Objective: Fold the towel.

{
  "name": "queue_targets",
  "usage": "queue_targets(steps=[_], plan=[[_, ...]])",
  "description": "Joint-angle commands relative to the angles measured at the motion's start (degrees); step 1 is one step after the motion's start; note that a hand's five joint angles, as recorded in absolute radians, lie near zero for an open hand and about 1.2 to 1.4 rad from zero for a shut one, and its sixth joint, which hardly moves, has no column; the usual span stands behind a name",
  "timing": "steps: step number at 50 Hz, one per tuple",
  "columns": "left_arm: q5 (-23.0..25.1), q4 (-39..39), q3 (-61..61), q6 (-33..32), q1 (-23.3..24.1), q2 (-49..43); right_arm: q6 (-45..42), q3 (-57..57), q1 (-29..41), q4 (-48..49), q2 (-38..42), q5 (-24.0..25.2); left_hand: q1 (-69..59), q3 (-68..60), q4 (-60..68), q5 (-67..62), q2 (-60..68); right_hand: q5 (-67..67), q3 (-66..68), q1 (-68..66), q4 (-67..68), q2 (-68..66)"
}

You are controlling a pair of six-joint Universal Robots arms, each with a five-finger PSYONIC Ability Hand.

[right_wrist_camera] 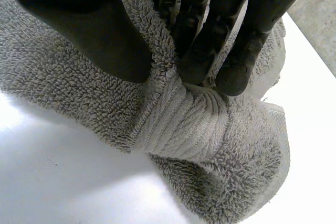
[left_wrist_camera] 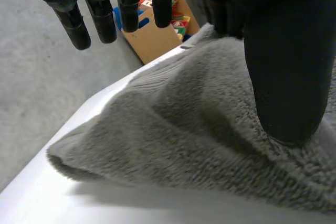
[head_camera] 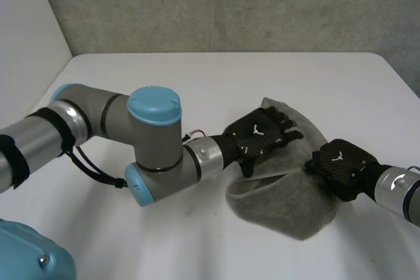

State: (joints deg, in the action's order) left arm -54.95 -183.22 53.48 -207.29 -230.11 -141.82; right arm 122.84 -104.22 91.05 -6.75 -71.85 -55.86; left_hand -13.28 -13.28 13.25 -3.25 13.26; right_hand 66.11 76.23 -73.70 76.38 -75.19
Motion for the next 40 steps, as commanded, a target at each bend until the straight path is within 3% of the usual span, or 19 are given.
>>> queue_targets(steps=[1,9,17,23,30,35,37,40], plan=[[-0.9,0.0,-0.8,0.0,1.1,-1.4,0.5,0.2,-0.5,0.1,-0.6,0.2,-9.9,-9.9,9.9,-9.9,9.9,1.3,1.2,-3.7,1.0,-2.2],[-1.7,0.0,-2.8,0.0,1.1,-3.7,1.1,0.0,-1.7,0.1,-1.6,0.2,-20.0,-20.0,20.0,-20.0,20.0,-26.8,-26.9,24.4,-27.1,25.9],[-6.7,-0.1,-3.8,-0.4,1.1,-5.2,1.3,0.0,-1.9,0.0,-2.2,0.2,-28.2,-28.2,28.2,-28.2,28.2,-27.8,-28.0,25.4,-28.1,26.9],[-7.2,0.0,-3.6,-3.3,1.1,-5.6,1.5,-0.1,-1.9,0.1,-3.0,0.2,-37.6,-37.6,37.7,-37.7,37.7,-27.8,-28.0,25.4,-28.1,26.9],[-7.3,0.0,-3.4,-7.2,1.3,-5.3,1.7,-0.2,-1.9,0.2,-3.9,0.3,-66.2,-66.2,66.2,-66.2,66.2,-28.0,-28.1,25.6,-28.3,27.1],[-9.6,0.0,-3.3,-7.2,1.4,-4.3,3.6,-0.2,-1.8,1.3,-3.9,0.2,-66.7,-66.7,66.7,-66.7,66.7,-27.7,-27.8,25.3,-27.9,26.8],[-14.1,0.1,-3.0,-7.2,1.3,-2.5,7.3,-0.1,-1.8,3.0,-4.0,0.2,-66.7,-66.7,66.7,-66.7,66.7,-26.8,-27.0,24.4,-27.1,25.9],[-16.7,0.1,-2.5,-7.2,1.0,-1.4,9.4,-0.1,-1.8,4.1,-4.0,0.2,-66.7,-66.7,66.7,-66.7,66.7,-26.8,-27.0,24.4,-27.1,25.9]])
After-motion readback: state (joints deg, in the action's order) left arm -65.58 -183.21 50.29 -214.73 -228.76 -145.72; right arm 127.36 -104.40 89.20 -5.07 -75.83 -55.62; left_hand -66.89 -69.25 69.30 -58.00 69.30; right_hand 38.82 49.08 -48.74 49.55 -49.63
